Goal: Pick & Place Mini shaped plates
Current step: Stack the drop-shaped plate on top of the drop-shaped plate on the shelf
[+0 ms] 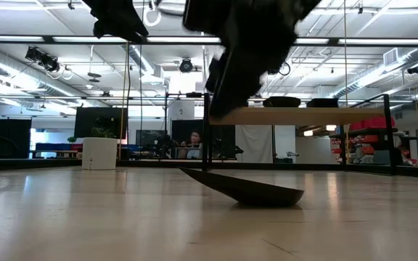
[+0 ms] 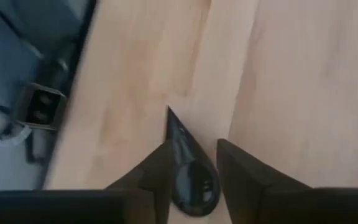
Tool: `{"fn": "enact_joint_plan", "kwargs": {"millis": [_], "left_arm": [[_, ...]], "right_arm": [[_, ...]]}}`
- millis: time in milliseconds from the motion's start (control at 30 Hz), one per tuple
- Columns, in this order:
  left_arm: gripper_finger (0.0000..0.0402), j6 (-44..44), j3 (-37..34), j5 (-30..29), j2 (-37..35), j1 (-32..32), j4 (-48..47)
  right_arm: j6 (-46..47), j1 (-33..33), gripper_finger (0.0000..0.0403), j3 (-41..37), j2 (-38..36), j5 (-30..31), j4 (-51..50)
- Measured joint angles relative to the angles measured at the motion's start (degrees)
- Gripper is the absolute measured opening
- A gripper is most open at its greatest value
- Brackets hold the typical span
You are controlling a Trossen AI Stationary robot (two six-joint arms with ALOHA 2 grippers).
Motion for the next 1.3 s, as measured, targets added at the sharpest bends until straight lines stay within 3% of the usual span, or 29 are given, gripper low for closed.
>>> {"fn": "enact_joint_plan", "kwargs": {"millis": [300,767,1000,1167,1300], "left_arm": [[0.0174,-1.86,0.00,3.48,0.00,-0.13,-3.56],[0.0174,-2.24,0.00,3.29,0.00,-0.13,-3.57],[0.0174,-2.24,0.00,3.23,0.00,-0.13,-3.28],[0.0174,-2.02,0.00,3.00,0.02,-0.13,-0.82],[0.0174,-1.78,0.00,2.79,0.00,-0.04,1.26]], "right_arm": [[-11.25,0.01,0.0133,-0.02,8.67,-2.21,2.35],[-15.63,2.40,0.0016,0.15,9.30,6.32,-3.44],[2.85,1.97,0.0005,-0.02,5.08,6.67,-9.18],[18.80,-0.12,0.0004,-0.02,-3.71,7.78,-9.46],[31.20,-3.16,0.0003,-0.02,-12.32,13.73,-9.50]]}}
